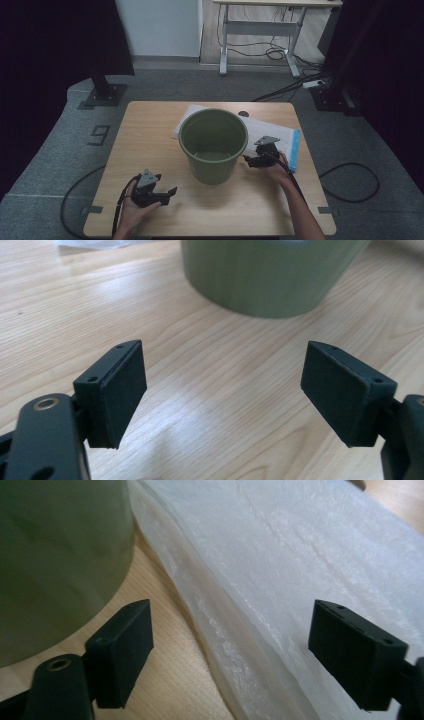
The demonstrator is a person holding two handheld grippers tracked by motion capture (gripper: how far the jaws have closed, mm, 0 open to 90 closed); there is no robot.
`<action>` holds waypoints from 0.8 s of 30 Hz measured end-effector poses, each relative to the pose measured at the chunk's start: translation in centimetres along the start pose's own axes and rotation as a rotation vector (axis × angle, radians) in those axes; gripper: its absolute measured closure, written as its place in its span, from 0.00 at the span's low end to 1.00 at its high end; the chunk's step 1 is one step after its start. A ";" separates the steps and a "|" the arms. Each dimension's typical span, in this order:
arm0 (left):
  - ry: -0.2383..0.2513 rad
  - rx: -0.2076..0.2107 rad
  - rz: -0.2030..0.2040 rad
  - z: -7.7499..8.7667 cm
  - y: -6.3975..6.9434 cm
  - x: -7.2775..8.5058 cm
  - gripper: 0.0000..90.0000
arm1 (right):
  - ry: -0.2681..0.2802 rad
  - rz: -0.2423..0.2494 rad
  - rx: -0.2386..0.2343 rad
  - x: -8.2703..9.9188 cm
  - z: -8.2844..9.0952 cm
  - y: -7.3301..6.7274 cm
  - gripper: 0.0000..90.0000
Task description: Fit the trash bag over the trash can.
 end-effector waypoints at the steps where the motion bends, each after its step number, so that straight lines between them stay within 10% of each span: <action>1: 0.000 0.000 0.000 0.0 0.0 0.0 0.20 | 0.000 0.000 0.000 0.0 0.0 0.0 0.20; 16: -0.005 -0.043 0.022 0.5 -0.8 1.1 0.22 | -0.035 -0.036 -0.012 0.7 -1.4 0.3 0.49; 24: 0.001 -0.061 0.044 1.0 -1.1 1.5 0.23 | -0.042 -0.092 -0.055 0.9 -1.1 1.3 0.86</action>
Point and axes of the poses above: each handheld gripper's, and its own axes: z roughly backward along the jaws, x roughly out of its underside, y roughly to its right, the point moved 1 cm from there along -z, roughly forward along the jaws, and after that the axes turned 4 degrees about -y, right-handed, at the moved point
